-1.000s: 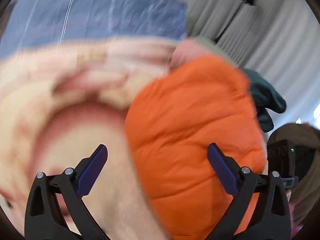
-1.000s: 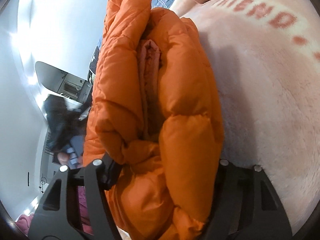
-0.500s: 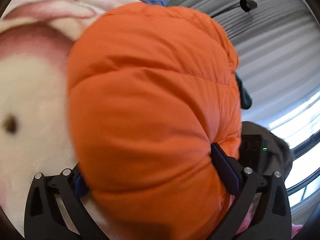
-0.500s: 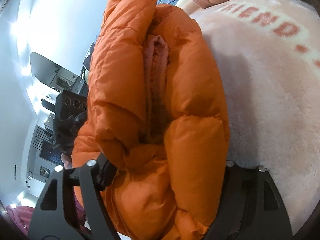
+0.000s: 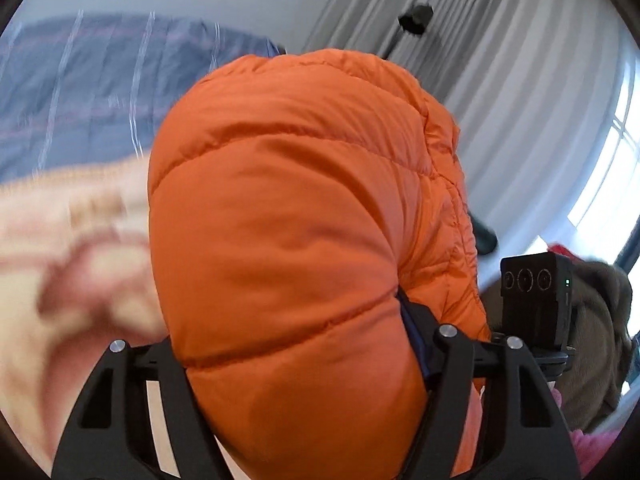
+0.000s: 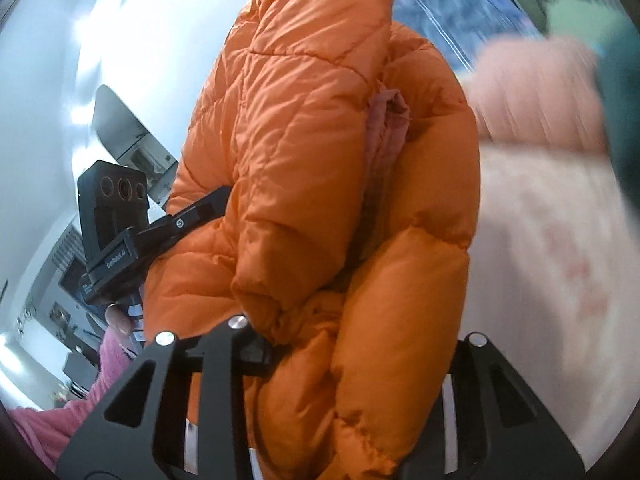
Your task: Fold large clothes
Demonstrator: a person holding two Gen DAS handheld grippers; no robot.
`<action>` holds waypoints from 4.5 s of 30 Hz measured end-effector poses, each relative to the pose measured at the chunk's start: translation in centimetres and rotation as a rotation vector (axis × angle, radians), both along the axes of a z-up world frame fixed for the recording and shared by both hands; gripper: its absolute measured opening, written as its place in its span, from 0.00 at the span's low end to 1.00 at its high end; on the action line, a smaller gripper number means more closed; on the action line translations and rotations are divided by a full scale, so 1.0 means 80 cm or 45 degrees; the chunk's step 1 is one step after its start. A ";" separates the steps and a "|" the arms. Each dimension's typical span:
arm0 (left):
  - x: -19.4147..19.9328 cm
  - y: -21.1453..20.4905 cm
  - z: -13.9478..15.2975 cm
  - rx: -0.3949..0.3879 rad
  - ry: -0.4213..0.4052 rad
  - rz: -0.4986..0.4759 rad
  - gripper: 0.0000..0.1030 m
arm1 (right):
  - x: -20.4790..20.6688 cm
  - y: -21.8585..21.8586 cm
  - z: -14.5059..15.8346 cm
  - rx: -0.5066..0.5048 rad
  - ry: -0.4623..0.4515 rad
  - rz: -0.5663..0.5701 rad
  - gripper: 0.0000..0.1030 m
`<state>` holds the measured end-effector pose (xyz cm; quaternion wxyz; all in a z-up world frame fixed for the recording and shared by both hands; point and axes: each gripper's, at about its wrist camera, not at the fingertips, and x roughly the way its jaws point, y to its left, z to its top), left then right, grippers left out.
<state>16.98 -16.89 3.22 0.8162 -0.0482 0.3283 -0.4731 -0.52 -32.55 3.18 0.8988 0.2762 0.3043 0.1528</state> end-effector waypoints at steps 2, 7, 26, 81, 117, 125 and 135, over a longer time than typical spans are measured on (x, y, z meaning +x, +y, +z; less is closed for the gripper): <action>0.044 -0.018 0.030 0.016 -0.062 0.060 0.70 | 0.048 -0.016 0.017 0.023 -0.023 0.019 0.34; 0.156 -0.061 0.044 0.154 -0.095 0.206 0.71 | 0.196 -0.047 0.014 0.041 -0.010 -0.030 0.35; 0.322 -0.104 -0.160 0.470 -0.131 0.673 0.99 | 0.359 -0.127 -0.178 0.083 0.282 -0.467 0.75; -0.225 0.094 -0.006 0.440 -0.533 0.553 0.99 | -0.148 0.097 0.032 -0.694 0.009 -0.740 0.98; -0.234 0.078 -0.004 0.489 -0.510 0.574 0.99 | -0.151 0.100 0.016 -0.773 0.031 -0.755 0.98; -0.235 0.073 -0.007 0.507 -0.514 0.560 0.99 | -0.148 0.099 0.012 -0.770 0.051 -0.743 0.98; -0.230 0.074 -0.009 0.513 -0.495 0.568 0.99 | -0.146 0.096 0.008 -0.766 0.058 -0.744 0.98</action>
